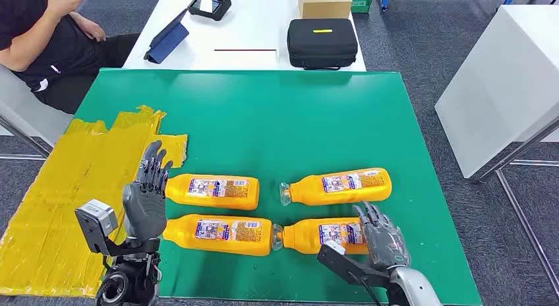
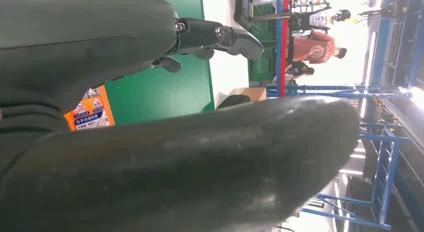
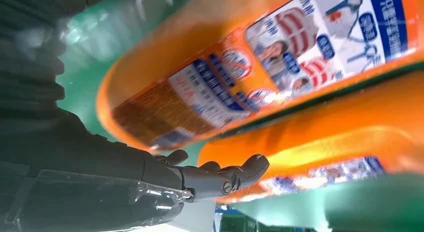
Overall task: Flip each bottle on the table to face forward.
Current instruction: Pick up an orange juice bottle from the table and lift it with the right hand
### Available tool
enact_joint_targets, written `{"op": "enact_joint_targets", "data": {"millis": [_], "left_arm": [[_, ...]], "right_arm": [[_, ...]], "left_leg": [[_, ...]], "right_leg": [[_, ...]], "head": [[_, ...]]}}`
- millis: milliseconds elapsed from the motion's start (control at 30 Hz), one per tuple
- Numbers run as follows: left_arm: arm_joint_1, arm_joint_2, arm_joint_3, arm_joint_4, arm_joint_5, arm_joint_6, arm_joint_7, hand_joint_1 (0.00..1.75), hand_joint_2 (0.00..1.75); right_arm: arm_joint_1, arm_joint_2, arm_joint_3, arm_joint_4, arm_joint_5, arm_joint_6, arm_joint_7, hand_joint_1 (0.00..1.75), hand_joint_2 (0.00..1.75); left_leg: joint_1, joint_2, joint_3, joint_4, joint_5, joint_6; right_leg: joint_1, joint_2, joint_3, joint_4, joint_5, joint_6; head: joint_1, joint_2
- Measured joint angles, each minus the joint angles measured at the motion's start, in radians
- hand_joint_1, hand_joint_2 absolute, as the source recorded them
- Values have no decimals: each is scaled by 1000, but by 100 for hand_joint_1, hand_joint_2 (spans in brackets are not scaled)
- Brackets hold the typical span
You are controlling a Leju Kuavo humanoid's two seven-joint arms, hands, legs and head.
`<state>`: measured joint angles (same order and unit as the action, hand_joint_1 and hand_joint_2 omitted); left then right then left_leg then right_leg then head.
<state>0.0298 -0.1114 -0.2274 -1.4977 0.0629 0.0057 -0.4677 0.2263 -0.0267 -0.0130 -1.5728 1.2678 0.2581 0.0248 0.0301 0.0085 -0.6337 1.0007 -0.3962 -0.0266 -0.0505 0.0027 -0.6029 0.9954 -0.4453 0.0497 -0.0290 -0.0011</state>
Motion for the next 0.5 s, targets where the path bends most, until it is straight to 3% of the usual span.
{"op": "enact_joint_targets", "data": {"millis": [167, 200, 300, 333, 500], "left_arm": [[0, -4, 2, 2, 0, 0, 0, 0, 0], [-1, -6, 2, 3, 0, -1, 0, 0, 0], [-7, -8, 3, 10, 2, 0, 0, 0, 0], [-11, -9, 3, 14, 5, 3, 0, 0, 0], [-19, -10, 3, 32, 32, 23, -5, 0, 0]], "right_arm": [[-25, 2, 5, 44, 2, -5, 0, 0, 175], [-33, 2, 7, 57, 3, -5, 0, 21, 175], [-69, -4, 30, 118, 5, 0, 0, 151, 175], [-82, -9, 42, 144, 1, 3, 0, 174, 175], [-147, -61, 123, 256, -55, 13, 2, 175, 175]], "left_leg": [[0, 0, 0, 0, 0, 0], [0, 0, 0, 0, 0, 0], [0, 0, 1, 0, 0, 0], [0, 1, 2, 0, 0, 0], [1, 4, 14, 0, -5, 2]], "right_leg": [[0, 0, 0, 0, 0, 0], [0, 0, 0, 0, 0, 0], [0, 0, 0, 0, 0, 0], [0, 0, 1, 0, 0, 0], [1, 3, 9, -3, -1, 0]], "head": [[0, 0], [0, 0], [0, 0], [0, 0], [0, 0]]}}
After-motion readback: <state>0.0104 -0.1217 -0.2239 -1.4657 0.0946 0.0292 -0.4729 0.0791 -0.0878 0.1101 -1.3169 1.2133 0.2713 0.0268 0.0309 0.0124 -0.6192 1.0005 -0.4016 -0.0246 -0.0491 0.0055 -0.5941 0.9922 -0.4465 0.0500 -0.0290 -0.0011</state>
